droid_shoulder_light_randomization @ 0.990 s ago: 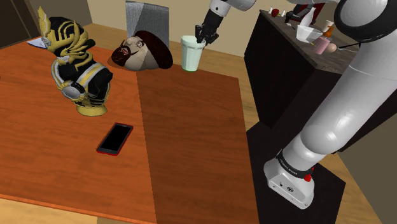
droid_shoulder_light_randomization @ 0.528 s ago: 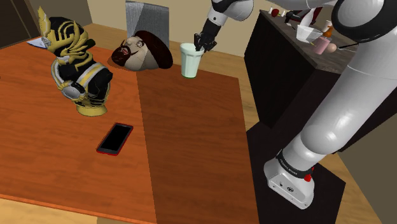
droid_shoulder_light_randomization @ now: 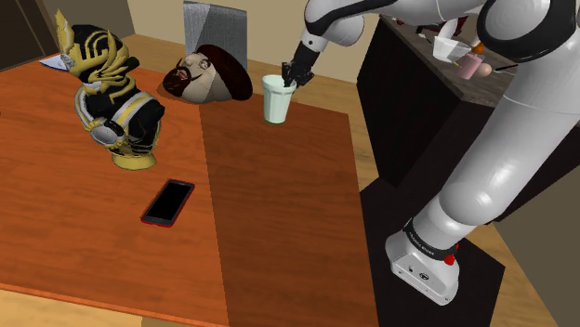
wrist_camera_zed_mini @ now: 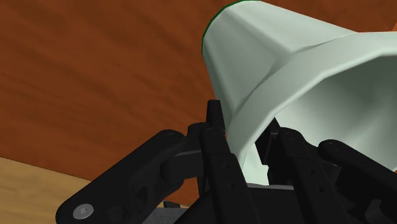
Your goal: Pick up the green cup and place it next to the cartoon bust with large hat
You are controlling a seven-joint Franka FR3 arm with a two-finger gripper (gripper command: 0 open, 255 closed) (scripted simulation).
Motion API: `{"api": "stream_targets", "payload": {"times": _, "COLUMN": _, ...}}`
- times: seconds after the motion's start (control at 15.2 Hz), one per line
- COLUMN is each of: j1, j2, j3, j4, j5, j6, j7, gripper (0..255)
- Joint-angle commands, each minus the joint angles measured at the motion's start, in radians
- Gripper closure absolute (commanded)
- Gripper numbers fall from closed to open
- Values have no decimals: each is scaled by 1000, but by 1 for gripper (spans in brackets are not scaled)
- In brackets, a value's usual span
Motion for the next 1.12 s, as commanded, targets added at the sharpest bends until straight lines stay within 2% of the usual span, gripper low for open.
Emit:
{"api": "stream_targets", "payload": {"times": 0.0, "j1": 0, "j2": 11, "j3": 1, "j4": -11, "j5": 4, "j6": 23, "j7": -7, "gripper": 255}}
{"api": "stream_targets", "payload": {"times": 0.46, "j1": 1, "j2": 51, "j3": 6, "j4": -53, "j5": 22, "j6": 104, "j7": -33, "gripper": 255}}
{"api": "stream_targets", "payload": {"times": 0.99, "j1": 1, "j2": 52, "j3": 6, "j4": -54, "j5": 22, "j6": 104, "j7": -33, "gripper": 255}}
{"api": "stream_targets", "payload": {"times": 1.06, "j1": 1, "j2": 52, "j3": 6, "j4": -53, "j5": 22, "j6": 104, "j7": -33, "gripper": 0}}
